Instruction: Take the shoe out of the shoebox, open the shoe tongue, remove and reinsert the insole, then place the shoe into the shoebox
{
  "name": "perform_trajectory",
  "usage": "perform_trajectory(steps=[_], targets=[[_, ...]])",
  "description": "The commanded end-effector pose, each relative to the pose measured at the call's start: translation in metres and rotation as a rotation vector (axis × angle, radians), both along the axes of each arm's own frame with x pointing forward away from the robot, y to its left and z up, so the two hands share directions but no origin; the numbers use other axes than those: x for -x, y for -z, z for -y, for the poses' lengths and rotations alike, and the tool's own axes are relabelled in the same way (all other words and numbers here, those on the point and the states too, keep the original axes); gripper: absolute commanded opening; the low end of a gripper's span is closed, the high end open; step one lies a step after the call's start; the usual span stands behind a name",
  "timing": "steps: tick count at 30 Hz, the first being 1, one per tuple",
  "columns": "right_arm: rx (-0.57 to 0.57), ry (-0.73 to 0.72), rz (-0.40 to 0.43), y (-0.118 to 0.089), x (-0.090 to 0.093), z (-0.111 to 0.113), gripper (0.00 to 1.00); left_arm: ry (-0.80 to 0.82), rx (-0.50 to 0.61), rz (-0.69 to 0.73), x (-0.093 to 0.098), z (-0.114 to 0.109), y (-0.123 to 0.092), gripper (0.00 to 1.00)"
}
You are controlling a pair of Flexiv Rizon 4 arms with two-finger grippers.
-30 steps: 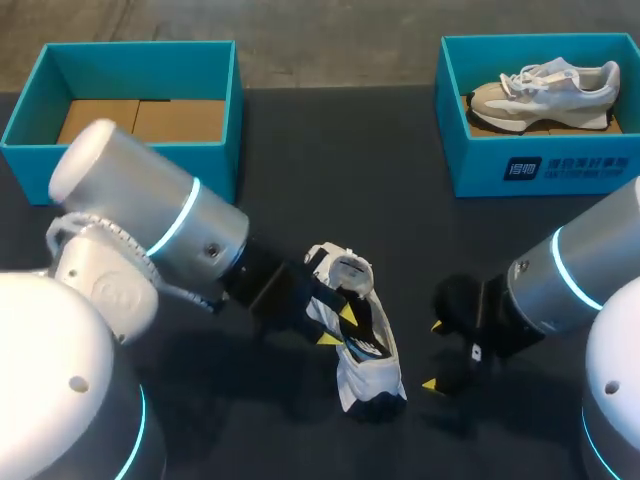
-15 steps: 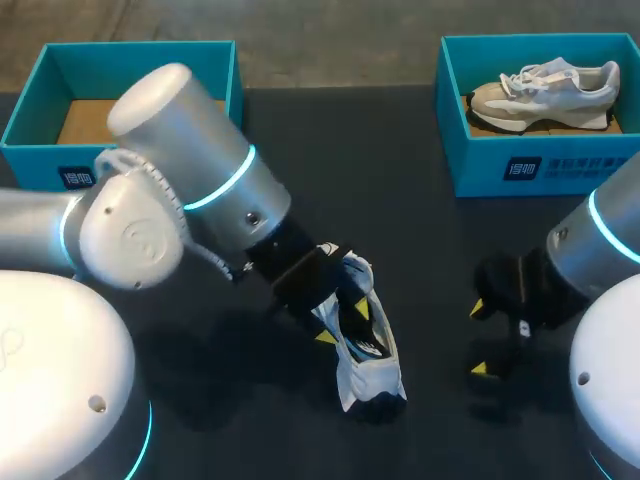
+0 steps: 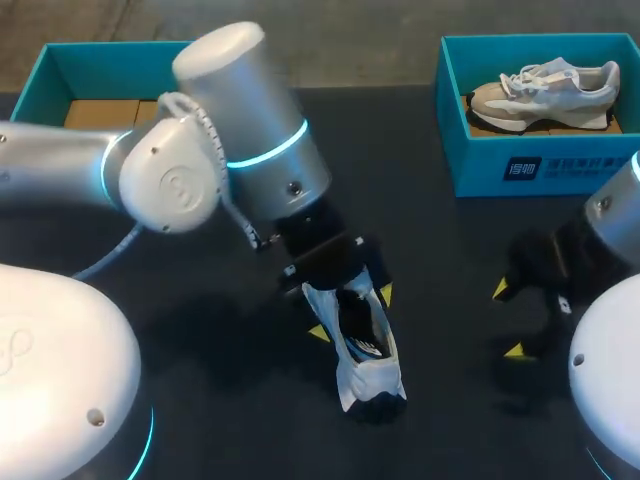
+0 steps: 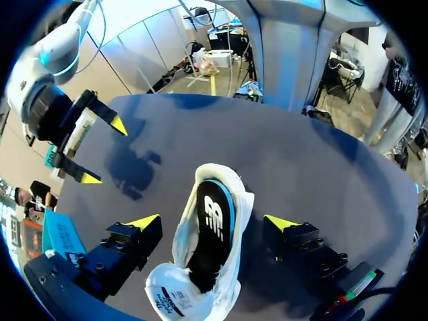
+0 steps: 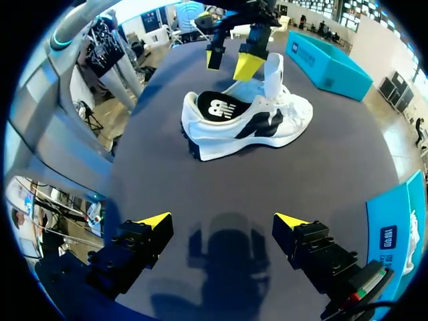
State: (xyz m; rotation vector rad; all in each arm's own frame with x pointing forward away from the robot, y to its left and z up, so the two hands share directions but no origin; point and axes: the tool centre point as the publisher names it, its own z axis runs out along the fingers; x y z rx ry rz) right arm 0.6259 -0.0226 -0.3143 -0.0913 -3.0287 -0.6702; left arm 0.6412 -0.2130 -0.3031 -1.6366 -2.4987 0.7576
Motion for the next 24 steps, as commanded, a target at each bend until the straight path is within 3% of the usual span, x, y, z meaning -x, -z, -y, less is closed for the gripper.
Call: perform_trajectory(steps=[1,5,14,17,18,21,24], targets=[[-0.001,0.001,0.006,-0.01,0.006,0.005,1.0,0.021,-0.046,-0.014,-0.001,0.003,-0.001,1.0],[-0.001,0.001,0.006,-0.01,0.006,0.005,1.0,0.044,-0.075,0.03,-0.005,0.002,-0.003,1.0],[0.057,-0.06,-0.017,-0.026,-0.001,0.038,1.0,0.229,-0.096,0.04,-0.015,-0.011,-0.008,1.0],[0.08,-0.064,-0.031,-0.027,-0.004,0.046,1.0,0.256,-0.097,0.035,-0.015,-0.013,-0.007,0.71],[0.089,-0.07,-0.038,-0.028,-0.004,0.048,1.0,0.268,-0.1,0.032,-0.014,-0.013,-0.007,0.45],[0.099,-0.077,-0.047,-0.027,-0.005,0.05,1.0,0.29,-0.106,0.032,-0.009,-0.014,-0.007,0.3],[0.099,-0.077,-0.047,-0.027,-0.005,0.05,1.0,0.323,-0.115,0.031,-0.004,-0.013,-0.009,0.27]])
